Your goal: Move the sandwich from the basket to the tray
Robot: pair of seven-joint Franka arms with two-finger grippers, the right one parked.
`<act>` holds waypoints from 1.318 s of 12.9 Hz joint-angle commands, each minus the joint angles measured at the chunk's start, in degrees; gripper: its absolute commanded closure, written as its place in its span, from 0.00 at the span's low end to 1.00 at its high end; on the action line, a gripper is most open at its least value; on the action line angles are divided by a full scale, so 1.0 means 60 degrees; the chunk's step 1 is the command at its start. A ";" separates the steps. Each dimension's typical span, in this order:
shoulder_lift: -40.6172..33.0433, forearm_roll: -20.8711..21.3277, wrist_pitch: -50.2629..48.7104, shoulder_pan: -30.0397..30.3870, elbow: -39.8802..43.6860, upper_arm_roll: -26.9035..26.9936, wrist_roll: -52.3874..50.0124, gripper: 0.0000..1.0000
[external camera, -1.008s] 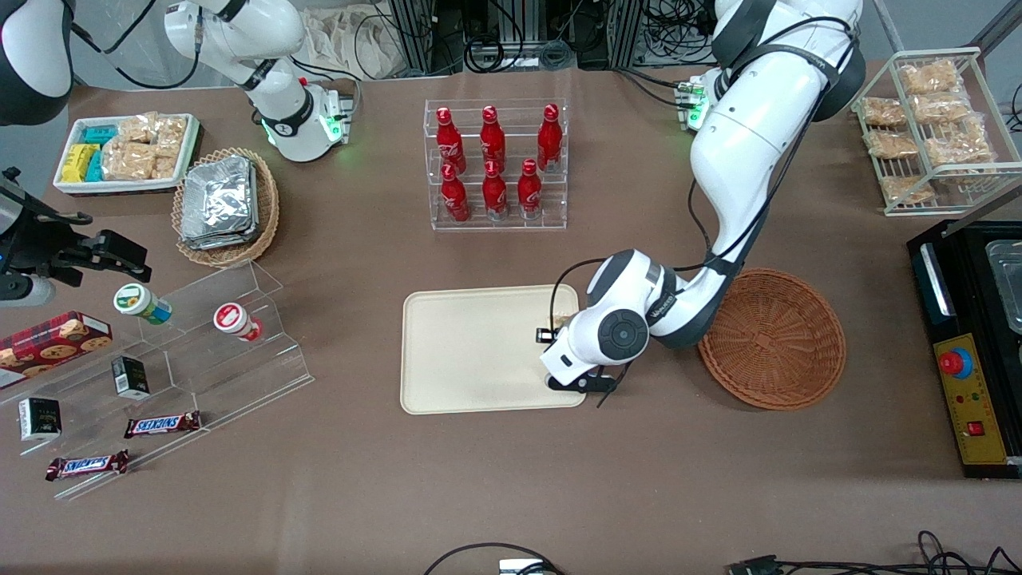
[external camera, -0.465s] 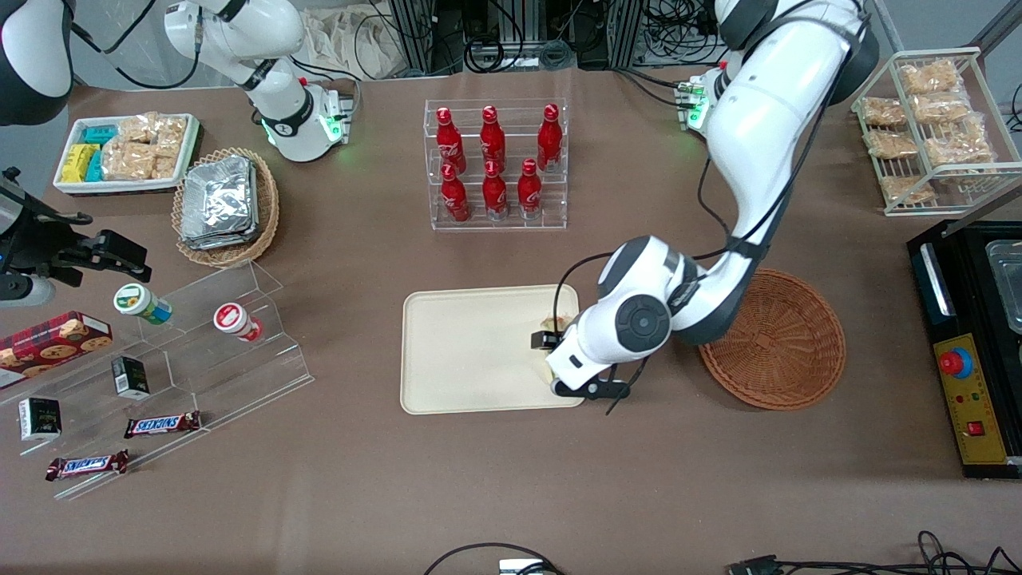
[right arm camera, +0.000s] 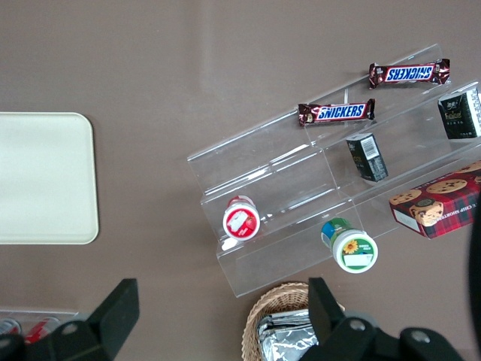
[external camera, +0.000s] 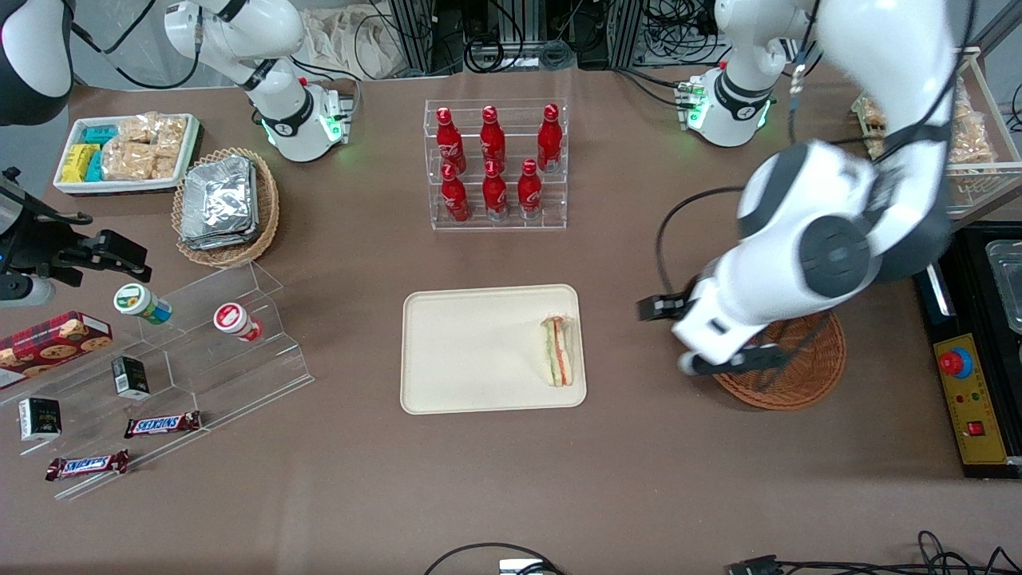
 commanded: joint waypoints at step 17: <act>-0.4457 0.0627 0.0129 0.2402 -0.4861 0.0022 0.3796 0.00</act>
